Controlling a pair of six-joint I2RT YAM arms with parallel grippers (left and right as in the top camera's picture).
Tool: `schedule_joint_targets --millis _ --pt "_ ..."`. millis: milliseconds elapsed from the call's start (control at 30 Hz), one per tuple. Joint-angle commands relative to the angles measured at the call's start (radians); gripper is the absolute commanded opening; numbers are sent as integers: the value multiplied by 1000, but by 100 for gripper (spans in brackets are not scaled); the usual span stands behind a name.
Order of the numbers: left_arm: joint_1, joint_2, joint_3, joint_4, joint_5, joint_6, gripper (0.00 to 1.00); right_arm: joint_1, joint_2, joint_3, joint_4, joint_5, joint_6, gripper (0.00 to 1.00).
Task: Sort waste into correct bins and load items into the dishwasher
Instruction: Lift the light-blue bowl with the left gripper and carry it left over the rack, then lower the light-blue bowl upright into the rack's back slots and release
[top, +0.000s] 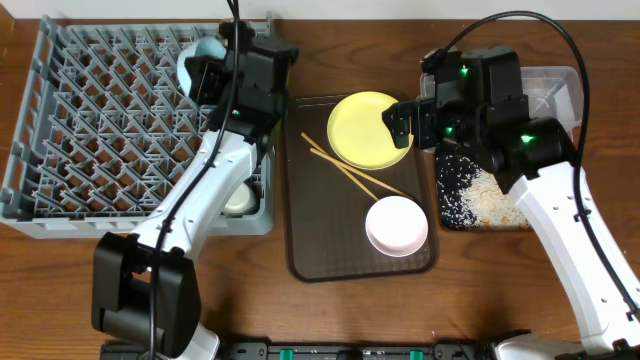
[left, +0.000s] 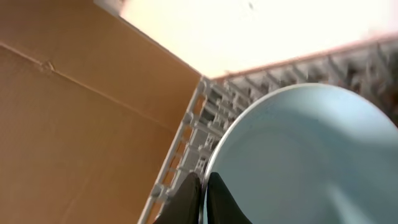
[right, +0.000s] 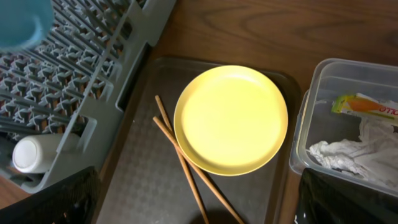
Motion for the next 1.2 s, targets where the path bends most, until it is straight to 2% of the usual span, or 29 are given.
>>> schedule_joint_targets --millis 0,333,467,967,1167 --pt "9 46 11 58 54 34 7 3 7 13 0 2 11 99" --pt "77 206 12 399 103 294 7 3 7 13 -1 2 11 99" --pt "96 226 11 450 214 399 7 3 7 13 -1 2 11 99" --pt "136 237 11 521 283 434 7 3 7 13 -1 2 11 99" --pt "137 294 11 568 279 494 7 3 7 13 0 2 11 99"
